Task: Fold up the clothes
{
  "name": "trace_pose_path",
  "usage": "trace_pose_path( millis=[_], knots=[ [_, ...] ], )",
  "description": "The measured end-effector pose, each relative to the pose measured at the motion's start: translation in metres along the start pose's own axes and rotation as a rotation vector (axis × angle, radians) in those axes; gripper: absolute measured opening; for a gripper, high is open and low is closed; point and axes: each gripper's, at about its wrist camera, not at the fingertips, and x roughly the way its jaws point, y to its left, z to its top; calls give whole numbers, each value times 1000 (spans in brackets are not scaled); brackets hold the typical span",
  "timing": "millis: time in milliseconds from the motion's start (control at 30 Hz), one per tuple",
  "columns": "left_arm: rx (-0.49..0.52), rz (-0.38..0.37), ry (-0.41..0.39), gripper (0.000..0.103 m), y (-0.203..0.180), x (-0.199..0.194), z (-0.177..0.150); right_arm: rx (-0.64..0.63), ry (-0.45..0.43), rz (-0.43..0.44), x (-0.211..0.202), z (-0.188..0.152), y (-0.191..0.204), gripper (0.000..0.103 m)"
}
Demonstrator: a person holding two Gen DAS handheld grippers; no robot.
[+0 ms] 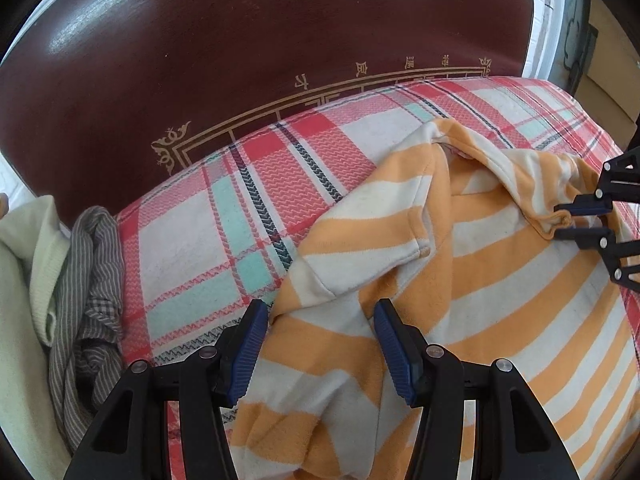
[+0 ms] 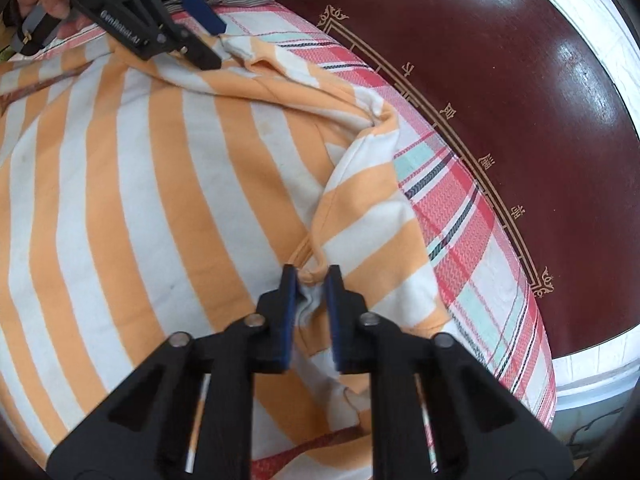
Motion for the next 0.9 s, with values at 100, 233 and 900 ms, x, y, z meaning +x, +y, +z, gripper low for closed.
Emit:
trace_pose_path(
  millis=[100,233,900],
  knots=[
    [-2,21,-5,51,1,2,3,109,-27,7,-4,4,-31,13],
    [-39,60,-9,44,8,3,9,301,-40,-4,4,6,-90,12],
    [-188,32,-173,62,19,-54,-14,718,-68,44,-46,-80,-160,63]
  ],
)
